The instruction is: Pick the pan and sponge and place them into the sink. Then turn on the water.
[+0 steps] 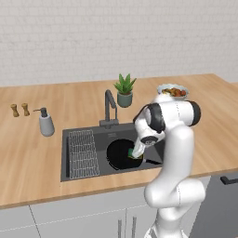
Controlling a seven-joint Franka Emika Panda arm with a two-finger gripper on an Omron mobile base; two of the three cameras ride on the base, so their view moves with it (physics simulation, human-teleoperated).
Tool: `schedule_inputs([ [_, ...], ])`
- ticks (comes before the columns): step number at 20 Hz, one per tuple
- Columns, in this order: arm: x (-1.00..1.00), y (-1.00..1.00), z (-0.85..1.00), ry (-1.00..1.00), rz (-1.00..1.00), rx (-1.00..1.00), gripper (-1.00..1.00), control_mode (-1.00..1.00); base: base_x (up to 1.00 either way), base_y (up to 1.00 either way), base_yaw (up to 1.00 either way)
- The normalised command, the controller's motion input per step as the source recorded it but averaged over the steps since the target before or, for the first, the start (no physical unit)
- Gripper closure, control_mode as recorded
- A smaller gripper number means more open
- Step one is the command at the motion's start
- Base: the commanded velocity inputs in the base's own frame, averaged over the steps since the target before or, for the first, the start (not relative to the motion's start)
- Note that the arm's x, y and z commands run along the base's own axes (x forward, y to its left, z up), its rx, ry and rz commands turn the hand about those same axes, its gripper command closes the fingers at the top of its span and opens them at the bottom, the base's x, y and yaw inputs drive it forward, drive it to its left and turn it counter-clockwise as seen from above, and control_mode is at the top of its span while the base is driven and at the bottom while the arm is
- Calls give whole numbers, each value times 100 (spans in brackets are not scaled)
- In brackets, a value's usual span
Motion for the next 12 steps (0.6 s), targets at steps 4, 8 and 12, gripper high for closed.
schedule_inputs([
  [4,-6,-7,100,-1,5,3,-100,-100,0,0,0],
  [8,-31,-26,100,-16,0,6,-100,-100,0,0,0],
  [12,-48,-36,100,-23,0,8,-100,-100,0,0,0],
])
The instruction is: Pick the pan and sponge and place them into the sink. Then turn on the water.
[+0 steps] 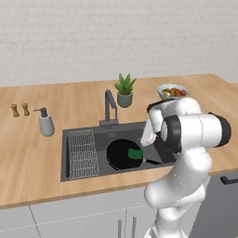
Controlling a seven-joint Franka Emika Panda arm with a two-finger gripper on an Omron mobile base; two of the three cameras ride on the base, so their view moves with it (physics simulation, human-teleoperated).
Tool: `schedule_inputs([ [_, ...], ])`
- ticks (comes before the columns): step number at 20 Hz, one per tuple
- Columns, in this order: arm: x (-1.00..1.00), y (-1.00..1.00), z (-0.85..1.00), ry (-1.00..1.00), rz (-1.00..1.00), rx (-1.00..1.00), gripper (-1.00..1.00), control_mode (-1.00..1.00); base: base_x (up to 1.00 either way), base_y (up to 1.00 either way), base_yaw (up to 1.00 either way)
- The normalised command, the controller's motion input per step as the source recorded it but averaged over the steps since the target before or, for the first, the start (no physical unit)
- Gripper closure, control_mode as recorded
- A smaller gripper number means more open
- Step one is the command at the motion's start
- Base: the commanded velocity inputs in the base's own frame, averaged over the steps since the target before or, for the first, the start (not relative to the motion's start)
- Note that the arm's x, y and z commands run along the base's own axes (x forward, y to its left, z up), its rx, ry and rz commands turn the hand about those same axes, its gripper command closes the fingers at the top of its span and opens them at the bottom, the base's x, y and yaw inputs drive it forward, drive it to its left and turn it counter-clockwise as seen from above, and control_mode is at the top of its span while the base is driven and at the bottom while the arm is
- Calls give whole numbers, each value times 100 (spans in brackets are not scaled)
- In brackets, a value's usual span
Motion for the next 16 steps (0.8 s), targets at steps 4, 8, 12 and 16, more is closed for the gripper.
schedule_inputs([
  [4,-49,-34,100,-24,0,8,-100,-100,0,0,0],
  [8,-43,-21,100,-21,0,8,-100,-100,0,0,0],
  [12,-22,-3,98,-16,0,10,-100,-100,0,0,0],
  [16,0,2,63,-10,0,6,-100,-100,0,0,0],
])
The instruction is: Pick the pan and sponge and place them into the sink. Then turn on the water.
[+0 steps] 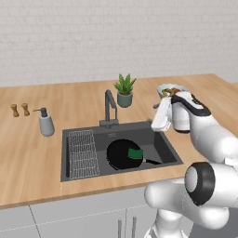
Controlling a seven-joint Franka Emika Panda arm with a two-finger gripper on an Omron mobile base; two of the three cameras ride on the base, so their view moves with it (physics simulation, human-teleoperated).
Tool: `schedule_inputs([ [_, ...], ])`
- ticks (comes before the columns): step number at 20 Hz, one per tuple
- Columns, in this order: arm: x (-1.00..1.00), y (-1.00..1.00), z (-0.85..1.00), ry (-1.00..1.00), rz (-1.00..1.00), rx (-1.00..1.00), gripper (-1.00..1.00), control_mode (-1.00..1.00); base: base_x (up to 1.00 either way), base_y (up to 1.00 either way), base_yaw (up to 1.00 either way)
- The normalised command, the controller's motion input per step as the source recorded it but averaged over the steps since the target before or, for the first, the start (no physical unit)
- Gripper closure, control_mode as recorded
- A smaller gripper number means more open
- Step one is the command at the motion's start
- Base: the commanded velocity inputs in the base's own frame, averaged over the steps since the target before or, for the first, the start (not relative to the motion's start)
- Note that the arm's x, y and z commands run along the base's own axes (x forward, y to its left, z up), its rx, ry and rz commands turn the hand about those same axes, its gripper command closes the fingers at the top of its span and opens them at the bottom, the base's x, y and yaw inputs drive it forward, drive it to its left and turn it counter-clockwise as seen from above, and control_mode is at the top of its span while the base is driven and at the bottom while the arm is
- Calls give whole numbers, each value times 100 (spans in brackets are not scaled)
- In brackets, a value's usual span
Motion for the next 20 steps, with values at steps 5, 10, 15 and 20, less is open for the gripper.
schedule_inputs([
  [5,25,26,7,19,1,-3,-100,-100,0,0,0],
  [10,20,31,-2,12,-2,3,-100,-100,0,0,0],
  [15,0,2,-13,0,-10,19,-100,-100,0,0,0],
  [20,3,4,-26,1,-6,18,-100,-100,0,0,0],
])
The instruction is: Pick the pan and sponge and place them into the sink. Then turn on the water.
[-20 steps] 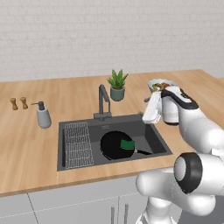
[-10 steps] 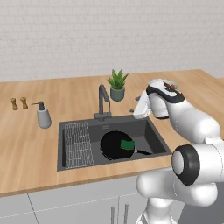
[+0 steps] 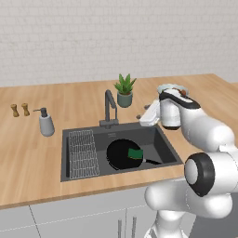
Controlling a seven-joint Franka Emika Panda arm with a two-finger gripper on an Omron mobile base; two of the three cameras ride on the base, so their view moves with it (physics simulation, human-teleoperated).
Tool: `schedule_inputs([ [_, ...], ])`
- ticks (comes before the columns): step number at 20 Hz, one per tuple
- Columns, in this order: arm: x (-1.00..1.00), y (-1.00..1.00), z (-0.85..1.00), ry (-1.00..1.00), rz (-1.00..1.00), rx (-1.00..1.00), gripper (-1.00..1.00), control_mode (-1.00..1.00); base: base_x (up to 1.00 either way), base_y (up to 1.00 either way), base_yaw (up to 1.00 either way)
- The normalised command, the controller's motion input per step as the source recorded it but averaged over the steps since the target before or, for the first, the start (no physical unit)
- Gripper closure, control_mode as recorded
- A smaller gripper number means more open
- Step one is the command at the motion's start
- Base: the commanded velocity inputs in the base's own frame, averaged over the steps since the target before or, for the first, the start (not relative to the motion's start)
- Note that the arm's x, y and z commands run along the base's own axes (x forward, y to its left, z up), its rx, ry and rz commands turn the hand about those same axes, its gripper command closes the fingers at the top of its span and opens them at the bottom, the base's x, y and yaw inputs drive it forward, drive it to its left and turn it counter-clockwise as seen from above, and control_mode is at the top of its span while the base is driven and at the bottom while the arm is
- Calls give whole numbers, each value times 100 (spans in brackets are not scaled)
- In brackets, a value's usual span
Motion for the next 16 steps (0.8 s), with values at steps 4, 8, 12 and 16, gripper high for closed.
schedule_inputs([
  [4,8,13,-33,-7,-6,12,-100,-100,0,0,0],
  [8,23,23,-33,-15,-1,7,-100,-100,0,0,0],
  [12,31,28,-31,-9,0,1,-100,-100,0,0,0],
  [16,41,22,-20,-2,0,0,-100,-100,0,0,0],
])
